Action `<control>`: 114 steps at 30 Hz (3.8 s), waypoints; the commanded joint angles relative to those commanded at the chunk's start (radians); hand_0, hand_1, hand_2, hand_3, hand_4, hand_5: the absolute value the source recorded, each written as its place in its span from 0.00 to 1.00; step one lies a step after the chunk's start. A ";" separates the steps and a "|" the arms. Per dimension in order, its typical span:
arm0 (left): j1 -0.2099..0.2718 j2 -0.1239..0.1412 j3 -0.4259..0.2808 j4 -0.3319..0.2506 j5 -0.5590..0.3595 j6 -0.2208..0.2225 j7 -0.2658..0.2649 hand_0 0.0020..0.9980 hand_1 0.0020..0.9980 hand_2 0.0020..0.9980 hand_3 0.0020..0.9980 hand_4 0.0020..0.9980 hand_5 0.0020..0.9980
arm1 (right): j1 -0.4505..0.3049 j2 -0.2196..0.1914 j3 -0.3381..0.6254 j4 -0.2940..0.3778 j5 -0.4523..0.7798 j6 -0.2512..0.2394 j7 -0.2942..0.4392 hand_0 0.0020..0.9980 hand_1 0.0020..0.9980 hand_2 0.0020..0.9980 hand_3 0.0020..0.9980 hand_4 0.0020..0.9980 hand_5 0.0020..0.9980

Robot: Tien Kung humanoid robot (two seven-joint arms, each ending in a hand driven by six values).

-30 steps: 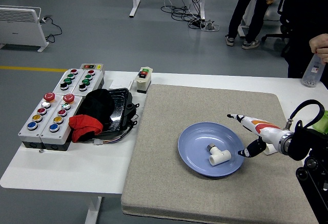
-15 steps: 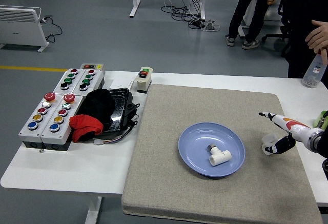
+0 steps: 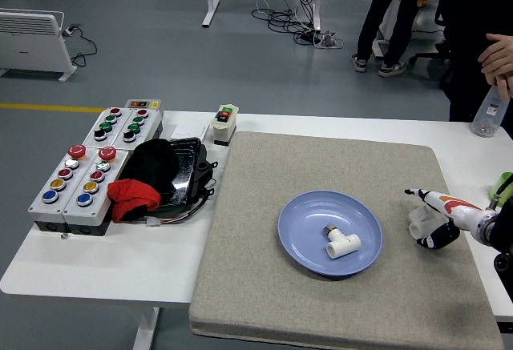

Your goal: Pick pipe place plate twice

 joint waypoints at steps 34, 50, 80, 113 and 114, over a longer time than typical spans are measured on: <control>-0.002 0.002 0.000 -0.001 0.000 -0.002 0.001 0.63 0.59 0.54 0.58 0.20 1.00 | 0.041 0.038 -0.146 0.195 0.079 -0.095 0.014 0.43 0.50 0.55 0.63 0.47 0.02; -0.010 0.004 0.001 -0.002 0.000 -0.002 0.001 0.63 0.59 0.55 0.58 0.20 1.00 | 0.175 0.188 -0.286 -0.046 0.100 -0.128 0.044 0.92 0.85 0.98 0.96 0.72 0.19; -0.022 0.002 -0.001 0.002 0.007 -0.003 0.004 0.63 0.59 0.55 0.58 0.20 1.00 | 0.018 -0.044 0.141 0.326 0.475 -0.212 -0.124 0.87 0.83 0.92 0.90 0.58 0.31; -0.032 -0.006 0.001 0.006 0.012 -0.002 -0.003 0.63 0.59 0.55 0.58 0.20 1.00 | -0.465 0.000 0.826 0.801 1.769 -0.387 -0.258 0.83 0.79 0.87 0.84 0.62 0.44; -0.032 -0.006 0.004 0.006 0.008 -0.001 -0.005 0.63 0.59 0.55 0.58 0.20 1.00 | -0.468 0.003 0.828 0.803 1.774 -0.391 -0.257 0.83 0.79 0.87 0.84 0.62 0.44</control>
